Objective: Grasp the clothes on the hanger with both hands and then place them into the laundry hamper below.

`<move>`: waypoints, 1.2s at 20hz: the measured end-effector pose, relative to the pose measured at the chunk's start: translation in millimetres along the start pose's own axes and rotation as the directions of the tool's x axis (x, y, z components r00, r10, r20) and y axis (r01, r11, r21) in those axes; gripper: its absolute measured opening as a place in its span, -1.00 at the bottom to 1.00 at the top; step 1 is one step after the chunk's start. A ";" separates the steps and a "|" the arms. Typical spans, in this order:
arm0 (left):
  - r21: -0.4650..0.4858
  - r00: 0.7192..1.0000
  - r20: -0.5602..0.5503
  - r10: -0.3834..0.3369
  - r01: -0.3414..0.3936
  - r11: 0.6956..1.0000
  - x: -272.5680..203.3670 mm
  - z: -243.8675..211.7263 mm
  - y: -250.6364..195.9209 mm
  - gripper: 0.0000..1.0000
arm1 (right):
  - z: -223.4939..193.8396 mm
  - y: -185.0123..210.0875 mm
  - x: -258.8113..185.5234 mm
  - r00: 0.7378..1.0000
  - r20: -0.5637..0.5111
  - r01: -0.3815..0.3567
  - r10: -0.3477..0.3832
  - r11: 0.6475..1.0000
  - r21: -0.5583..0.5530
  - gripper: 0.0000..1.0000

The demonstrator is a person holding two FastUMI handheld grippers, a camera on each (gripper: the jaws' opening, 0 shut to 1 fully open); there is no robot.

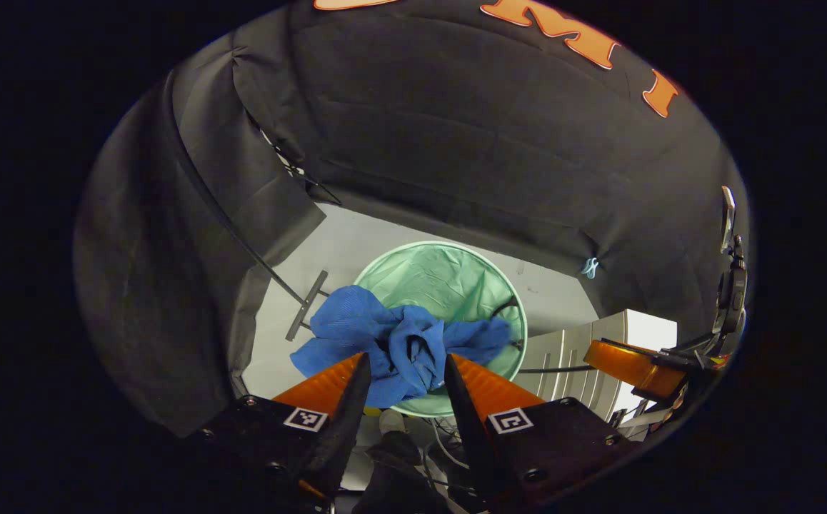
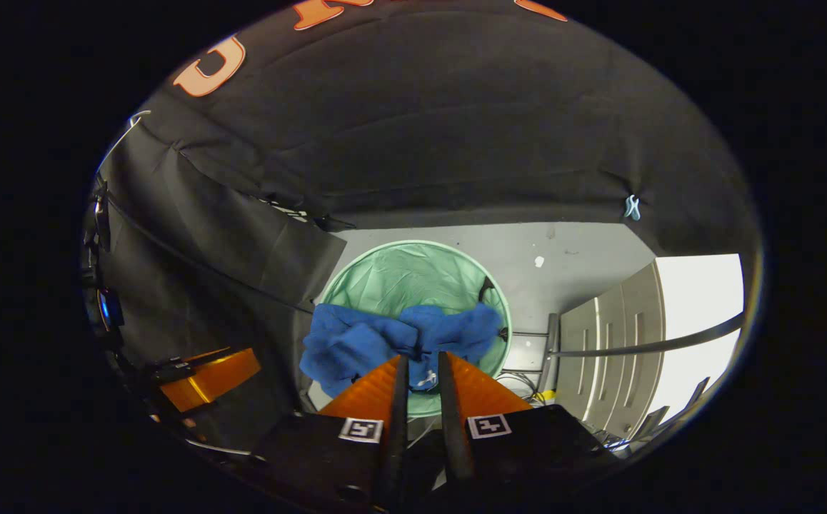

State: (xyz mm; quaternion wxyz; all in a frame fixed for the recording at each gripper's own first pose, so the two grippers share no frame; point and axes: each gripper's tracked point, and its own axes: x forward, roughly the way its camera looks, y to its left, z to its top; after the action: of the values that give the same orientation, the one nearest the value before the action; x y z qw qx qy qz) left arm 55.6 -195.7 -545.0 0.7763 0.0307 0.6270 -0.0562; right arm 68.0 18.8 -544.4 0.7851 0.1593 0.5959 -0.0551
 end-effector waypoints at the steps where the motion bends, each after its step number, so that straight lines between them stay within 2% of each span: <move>1: 0.001 1.000 0.005 0.000 0.000 1.000 -1.2 -0.9 1.4 0.42 | 2.4 -0.4 -1.6 1.000 0.007 0.005 -0.005 1.000 0.001 -0.29; 2: 0.002 1.000 0.009 0.003 -0.003 1.000 -5.3 0.0 1.9 0.57 | 3.8 -0.8 -2.4 1.000 0.014 0.007 -0.007 1.000 0.003 -0.37; 3: 0.003 1.000 0.015 0.005 -0.005 1.000 -8.6 -0.1 1.2 0.71 | 4.9 -4.2 -4.5 1.000 0.019 0.010 -0.010 1.000 0.005 0.11; 4: 0.002 1.000 0.020 0.007 -0.007 1.000 -12.8 1.9 0.5 0.73 | 6.5 -3.2 -7.9 1.000 0.025 0.012 -0.012 1.000 0.004 -0.05; 6: 0.000 1.000 0.030 0.008 -0.008 1.000 -19.2 6.3 0.7 0.74 | 8.7 0.6 -15.1 0.999 0.041 0.018 -0.018 1.000 -0.001 -0.02; 7: 0.003 0.999 0.037 0.008 -0.008 1.000 -21.4 5.5 1.9 0.75 | 9.2 -1.7 -18.2 0.999 0.049 0.021 -0.021 1.000 -0.002 0.29; 9: 0.015 0.998 0.055 0.011 -0.012 1.000 -25.7 10.0 0.5 0.87 | 12.2 -3.6 -26.5 0.998 0.062 0.027 -0.027 1.000 -0.004 0.39; 10: 0.020 0.997 0.072 0.011 -0.013 1.000 -30.9 13.8 0.1 0.92 | 11.8 -5.0 -32.2 0.997 0.069 0.037 -0.036 0.999 -0.005 0.77; 11: 0.023 0.996 0.090 0.008 -0.010 1.000 -35.3 16.2 -0.2 0.92 | 12.5 -5.8 -36.6 0.996 0.080 0.048 -0.047 0.999 -0.005 1.00; 14: 0.024 0.991 0.137 -0.009 0.006 1.000 -54.9 28.1 -5.8 0.92 | 24.4 -8.4 -55.4 0.989 0.128 0.072 -0.072 0.997 0.001 0.97; 15: 0.025 0.988 0.153 -0.016 0.012 1.000 -61.8 32.5 -8.1 0.92 | 26.9 -9.4 -65.0 0.986 0.148 0.078 -0.077 0.997 0.002 0.80; 16: 0.030 0.985 0.173 -0.023 0.018 0.999 -70.3 39.2 -8.8 0.92 | 32.7 -8.7 -74.6 0.982 0.170 0.082 -0.081 0.997 0.000 0.97; 20: 0.068 0.961 0.272 -0.049 0.032 0.997 -110.7 67.0 -17.8 0.92 | 50.3 -10.6 -119.3 0.959 0.266 0.102 -0.096 0.995 -0.010 0.97; 24: 0.107 0.922 0.377 -0.082 0.044 0.993 -163.8 93.7 -29.4 0.92 | 68.2 -5.8 -166.4 0.926 0.364 0.103 -0.096 0.995 -0.001 0.97</move>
State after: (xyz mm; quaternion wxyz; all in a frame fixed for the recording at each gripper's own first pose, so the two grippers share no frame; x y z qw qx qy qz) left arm 108.9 -227.9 -364.4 0.8788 0.0362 0.4615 -0.1161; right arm 81.7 -25.4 -370.6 0.8796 0.1082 0.4480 -0.1175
